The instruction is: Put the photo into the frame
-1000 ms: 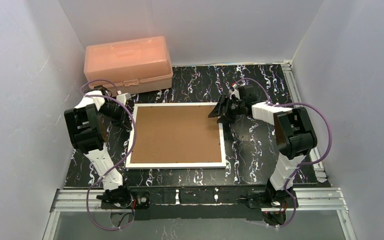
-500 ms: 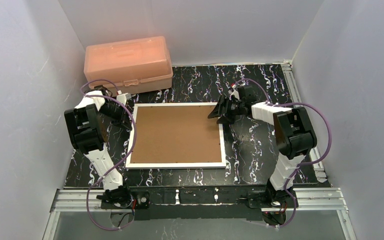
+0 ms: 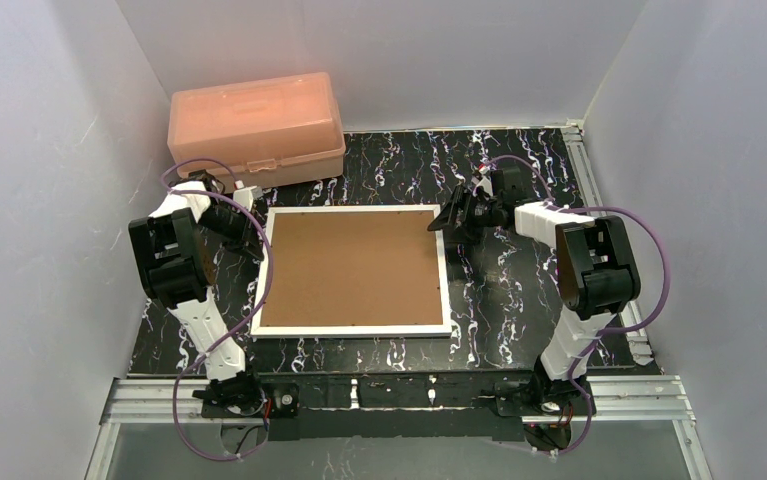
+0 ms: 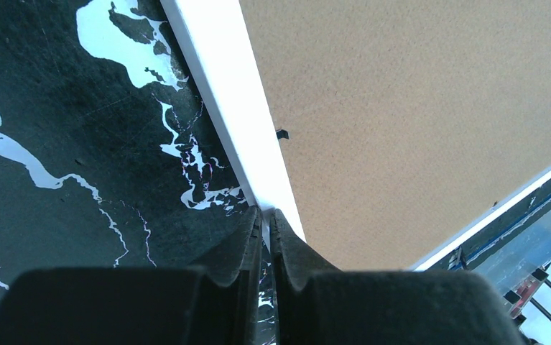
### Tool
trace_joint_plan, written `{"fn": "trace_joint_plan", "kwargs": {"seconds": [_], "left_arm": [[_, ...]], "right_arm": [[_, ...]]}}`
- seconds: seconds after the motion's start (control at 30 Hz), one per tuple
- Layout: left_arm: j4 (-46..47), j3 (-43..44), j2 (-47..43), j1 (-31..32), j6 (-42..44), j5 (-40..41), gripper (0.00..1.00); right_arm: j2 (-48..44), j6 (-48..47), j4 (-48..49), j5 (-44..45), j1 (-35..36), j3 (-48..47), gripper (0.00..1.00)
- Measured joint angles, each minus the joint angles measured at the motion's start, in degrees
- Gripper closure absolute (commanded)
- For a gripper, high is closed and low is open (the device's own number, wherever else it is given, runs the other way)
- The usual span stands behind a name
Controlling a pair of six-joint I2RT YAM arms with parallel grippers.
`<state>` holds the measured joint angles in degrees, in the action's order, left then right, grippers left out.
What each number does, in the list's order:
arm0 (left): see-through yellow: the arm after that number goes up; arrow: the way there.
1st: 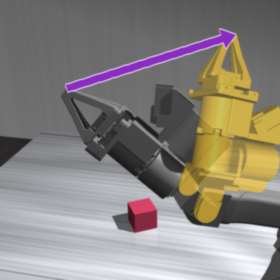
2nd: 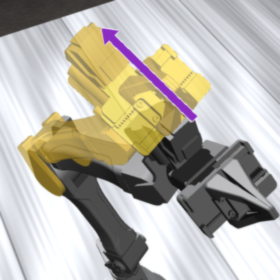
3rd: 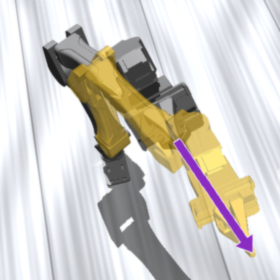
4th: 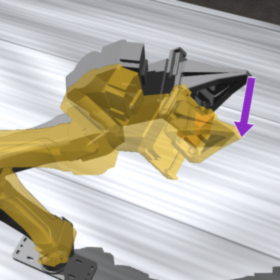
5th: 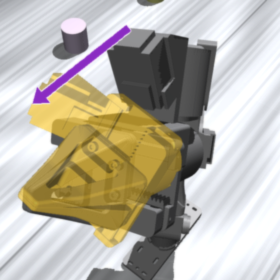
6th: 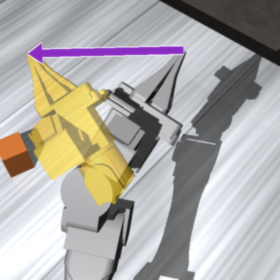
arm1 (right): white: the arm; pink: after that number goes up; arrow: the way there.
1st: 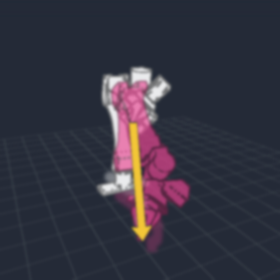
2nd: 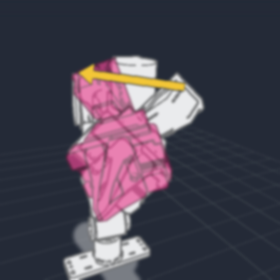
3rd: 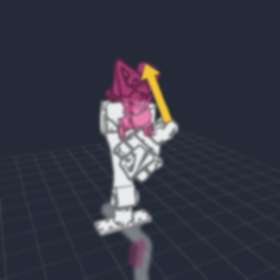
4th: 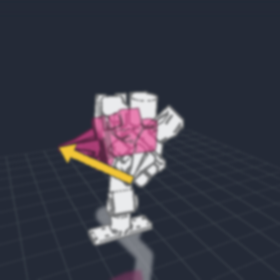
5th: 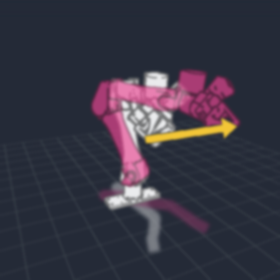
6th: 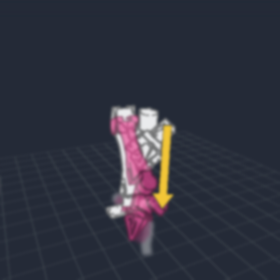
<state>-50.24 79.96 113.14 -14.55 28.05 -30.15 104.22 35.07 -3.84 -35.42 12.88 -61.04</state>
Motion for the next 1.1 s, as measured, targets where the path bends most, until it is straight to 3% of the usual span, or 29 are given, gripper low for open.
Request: {"fn": "trace_joint_plan", "kwargs": {"seconds": [1.1], "left_arm": [[0.22, -0.22, -0.35, 0.15, 0.46, 0.37, 0.99]], "right_arm": [[-2.16, 2.89, 2.91, 0.57, 3.58, 0.59, 0.25]]}}
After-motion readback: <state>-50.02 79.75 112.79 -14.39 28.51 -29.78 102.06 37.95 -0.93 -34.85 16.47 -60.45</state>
